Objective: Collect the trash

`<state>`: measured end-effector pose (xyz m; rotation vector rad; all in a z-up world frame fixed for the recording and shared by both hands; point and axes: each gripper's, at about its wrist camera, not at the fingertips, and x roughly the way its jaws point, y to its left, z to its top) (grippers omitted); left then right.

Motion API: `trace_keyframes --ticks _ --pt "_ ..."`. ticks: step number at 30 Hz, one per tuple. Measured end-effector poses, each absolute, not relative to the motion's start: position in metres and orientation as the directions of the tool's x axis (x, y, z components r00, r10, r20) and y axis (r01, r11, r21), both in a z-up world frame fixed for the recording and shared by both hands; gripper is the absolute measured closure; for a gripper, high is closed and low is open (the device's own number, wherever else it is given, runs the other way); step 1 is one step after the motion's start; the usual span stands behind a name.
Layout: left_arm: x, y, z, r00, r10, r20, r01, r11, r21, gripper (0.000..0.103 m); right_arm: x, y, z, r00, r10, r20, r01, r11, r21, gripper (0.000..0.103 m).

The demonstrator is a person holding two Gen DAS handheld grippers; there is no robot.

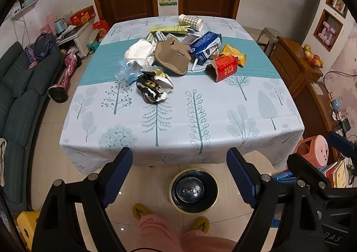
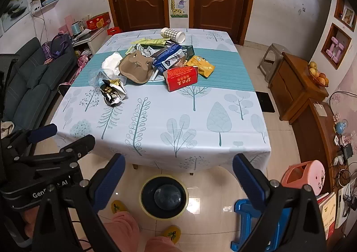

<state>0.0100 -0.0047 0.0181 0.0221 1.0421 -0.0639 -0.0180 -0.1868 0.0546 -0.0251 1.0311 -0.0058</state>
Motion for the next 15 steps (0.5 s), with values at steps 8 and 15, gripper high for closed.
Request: trace_keyframes --ticks 8,15 --pt "0.0087 -0.0047 0.0236 0.518 -0.015 -0.855 0.052 0.999 0.014 0.018 -0.0176 -0.1841 0.0566 0.523 -0.017 -0.852 -0.021 0.999 -0.033 0.006" --pt "0.0073 -0.0045 0.0269 0.528 -0.006 -0.849 0.048 0.999 0.023 0.018 -0.0180 -0.1827 0.0607 0.533 -0.015 -0.846 -0.033 0.999 -0.038 0.006"
